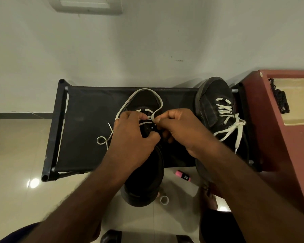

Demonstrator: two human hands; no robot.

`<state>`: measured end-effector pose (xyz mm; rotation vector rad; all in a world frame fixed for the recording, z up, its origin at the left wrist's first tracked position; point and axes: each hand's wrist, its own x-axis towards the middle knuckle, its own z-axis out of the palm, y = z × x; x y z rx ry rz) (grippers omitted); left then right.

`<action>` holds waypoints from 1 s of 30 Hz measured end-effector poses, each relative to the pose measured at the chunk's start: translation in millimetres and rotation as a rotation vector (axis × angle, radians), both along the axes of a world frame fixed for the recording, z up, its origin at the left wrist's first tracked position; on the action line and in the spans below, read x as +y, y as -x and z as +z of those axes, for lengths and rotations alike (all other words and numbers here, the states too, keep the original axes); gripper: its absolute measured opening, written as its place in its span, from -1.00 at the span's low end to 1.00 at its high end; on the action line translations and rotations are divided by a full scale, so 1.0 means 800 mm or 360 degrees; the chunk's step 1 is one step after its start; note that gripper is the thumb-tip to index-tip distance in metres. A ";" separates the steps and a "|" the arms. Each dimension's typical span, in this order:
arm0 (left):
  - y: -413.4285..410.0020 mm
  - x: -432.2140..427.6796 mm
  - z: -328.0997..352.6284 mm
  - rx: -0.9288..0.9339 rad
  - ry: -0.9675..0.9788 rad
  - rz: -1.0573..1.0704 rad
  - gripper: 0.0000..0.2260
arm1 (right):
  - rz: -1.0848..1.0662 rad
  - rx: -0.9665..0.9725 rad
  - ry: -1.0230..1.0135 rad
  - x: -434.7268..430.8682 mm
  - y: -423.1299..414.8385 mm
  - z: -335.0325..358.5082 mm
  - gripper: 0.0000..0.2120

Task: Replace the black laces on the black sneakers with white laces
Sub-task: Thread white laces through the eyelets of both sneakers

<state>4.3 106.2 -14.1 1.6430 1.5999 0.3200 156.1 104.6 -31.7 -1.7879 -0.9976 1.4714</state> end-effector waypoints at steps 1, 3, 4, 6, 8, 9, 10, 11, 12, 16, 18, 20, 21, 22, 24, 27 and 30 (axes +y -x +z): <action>0.002 0.002 0.002 -0.0020 0.0027 -0.0020 -0.55 | 0.0022 -0.0002 -0.0003 0.000 -0.002 0.001 -0.86; 0.008 0.007 0.008 -0.0095 0.0114 -0.0019 -0.56 | 0.0025 -0.0007 -0.0024 -0.003 -0.003 0.001 -0.85; 0.012 0.009 0.013 -0.0163 0.0164 0.0038 -0.60 | 0.0014 -0.0020 -0.0032 -0.004 -0.002 0.001 -0.85; 0.020 0.015 0.022 -0.0326 0.0220 0.0244 -0.74 | -0.0025 -0.0049 -0.0053 -0.006 0.002 0.001 -0.87; 0.028 0.018 0.027 -0.0395 0.0152 0.0387 -0.83 | -0.0080 -0.0075 -0.0094 -0.007 0.008 0.001 -0.88; 0.032 0.018 0.028 -0.0393 0.0113 0.0400 -0.85 | -0.0091 -0.0098 -0.0121 -0.008 0.011 0.001 -0.88; 0.032 0.017 0.028 -0.0379 0.0099 0.0375 -0.87 | -0.0089 -0.0135 -0.0149 -0.008 0.014 0.000 -0.88; 0.032 0.015 0.028 -0.0350 0.0109 0.0313 -0.88 | -0.0084 -0.0176 -0.0169 -0.008 0.017 -0.001 -0.88; 0.029 0.012 0.027 -0.0307 0.0135 0.0217 -0.90 | -0.0080 -0.0208 -0.0173 -0.008 0.019 -0.001 -0.89; 0.018 -0.001 0.017 -0.0086 0.0124 -0.0091 -0.80 | -0.0042 -0.0192 -0.0109 -0.003 0.016 0.000 -0.87; 0.018 -0.002 0.016 -0.0033 0.0104 -0.0094 -0.74 | -0.0015 -0.0229 -0.0084 -0.004 0.015 0.002 -0.75; 0.022 0.000 0.015 0.0005 0.0102 -0.0112 -0.70 | 0.0056 -0.0365 -0.0116 -0.006 0.018 -0.001 -0.62; 0.024 0.002 0.014 0.0014 0.0115 -0.0134 -0.69 | 0.0108 -0.0445 -0.0131 -0.006 0.020 -0.003 -0.60; 0.025 0.003 0.014 0.0017 0.0137 -0.0154 -0.68 | 0.0158 -0.0513 -0.0136 -0.007 0.021 -0.003 -0.62; 0.027 0.005 0.013 0.0020 0.0185 -0.0170 -0.65 | 0.0258 -0.0574 -0.0126 -0.005 0.020 -0.003 -0.65; 0.028 0.006 0.013 0.0022 0.0205 -0.0181 -0.64 | 0.0328 -0.0569 -0.0132 -0.004 0.019 -0.001 -0.69; 0.027 0.005 0.013 0.0027 0.0198 -0.0184 -0.64 | 0.0317 -0.0559 -0.0138 -0.005 0.019 -0.001 -0.70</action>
